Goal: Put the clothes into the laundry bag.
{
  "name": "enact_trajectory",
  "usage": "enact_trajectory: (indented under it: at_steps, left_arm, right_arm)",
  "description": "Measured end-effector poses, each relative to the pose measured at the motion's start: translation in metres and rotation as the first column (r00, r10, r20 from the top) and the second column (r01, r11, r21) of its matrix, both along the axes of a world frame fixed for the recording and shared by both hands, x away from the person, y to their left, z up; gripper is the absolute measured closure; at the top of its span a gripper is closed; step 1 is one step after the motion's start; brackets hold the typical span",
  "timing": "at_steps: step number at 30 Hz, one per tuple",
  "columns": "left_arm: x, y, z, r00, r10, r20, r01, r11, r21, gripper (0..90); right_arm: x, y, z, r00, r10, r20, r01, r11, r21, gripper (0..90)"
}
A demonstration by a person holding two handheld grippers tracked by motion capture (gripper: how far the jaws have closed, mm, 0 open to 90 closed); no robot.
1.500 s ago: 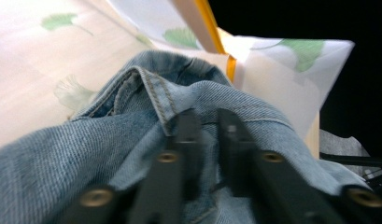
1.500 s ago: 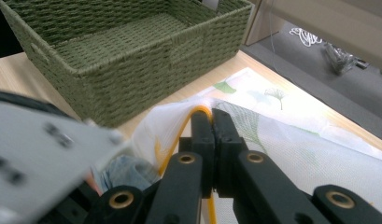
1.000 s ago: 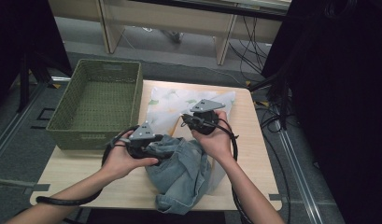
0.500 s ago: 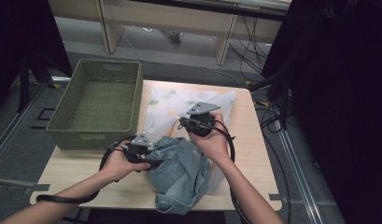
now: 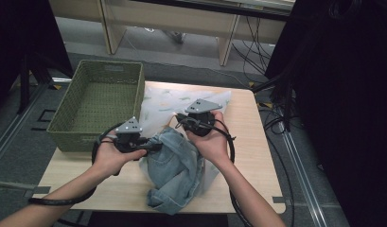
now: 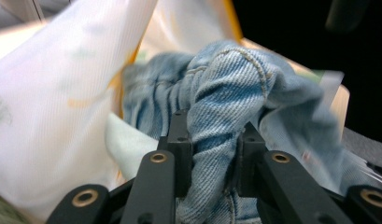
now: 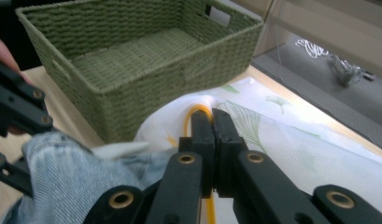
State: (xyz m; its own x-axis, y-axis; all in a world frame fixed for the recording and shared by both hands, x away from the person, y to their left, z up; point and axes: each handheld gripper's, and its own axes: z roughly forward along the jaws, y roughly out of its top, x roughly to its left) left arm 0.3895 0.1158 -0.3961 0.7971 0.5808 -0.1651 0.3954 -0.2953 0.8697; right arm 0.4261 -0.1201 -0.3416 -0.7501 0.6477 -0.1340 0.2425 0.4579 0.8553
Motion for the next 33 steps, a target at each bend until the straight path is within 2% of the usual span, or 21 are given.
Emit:
enact_trajectory:
  at_steps: [3, 5, 8, 13, 19, 25, 28, 30, 33]
  left_arm:
    - [-0.002, -0.003, 0.013, 0.998, -0.01, 0.062, 0.008, 0.9991, 0.041, 73.0]
    - [-0.002, -0.008, 0.015, 0.9966, -0.021, 0.079, 0.015, 0.9973, 0.072, 72.9]
    - [0.0, -0.019, 0.011, 0.9949, -0.039, 0.093, 0.03, 0.9942, 0.104, 72.3]
    - [0.007, -0.043, 0.0, 0.9883, -0.065, 0.138, 0.041, 0.9838, 0.174, 71.3]
    - [0.019, -0.06, -0.011, 0.9887, -0.063, 0.136, 0.035, 0.9789, 0.201, 70.8]
    - [0.028, -0.071, -0.035, 0.9926, -0.065, 0.103, 0.039, 0.97, 0.24, 69.6]
    - [0.035, -0.075, -0.047, 0.9944, -0.054, 0.091, 0.028, 0.9638, 0.265, 69.4]
    - [0.039, -0.077, -0.055, 0.995, -0.052, 0.086, 0.025, 0.9571, 0.289, 69.4]
    - [0.043, -0.08, -0.066, 0.9969, -0.039, 0.069, 0.016, 0.9522, 0.305, 68.5]
  right_arm:
    - [-0.001, 0.003, 0.002, 1.0, 0.008, 0.003, -0.008, 1.0, 0.012, 90.0]
    - [-0.002, 0.004, 0.002, 1.0, 0.007, 0.002, -0.007, 1.0, 0.01, 90.0]
    - [-0.003, 0.004, -0.001, 1.0, 0.009, -0.003, -0.009, 1.0, 0.006, 90.0]
    - [-0.003, 0.003, -0.005, 0.9998, 0.01, -0.019, -0.01, 1.0, 0.006, 90.0]
    - [-0.002, 0.0, -0.007, 0.9998, 0.005, -0.021, -0.005, 1.0, -0.001, 90.0]
    - [-0.001, -0.006, -0.007, 0.9997, -0.004, -0.024, 0.004, 1.0, 0.001, 90.0]
    - [-0.001, -0.005, -0.008, 0.9995, -0.003, -0.031, 0.003, 1.0, 0.0, 90.0]
    - [-0.001, -0.005, -0.01, 0.9994, -0.001, -0.034, 0.001, 1.0, -0.007, 90.0]
    - [0.001, -0.006, -0.013, 0.9989, -0.006, -0.046, 0.006, 1.0, -0.012, 90.0]
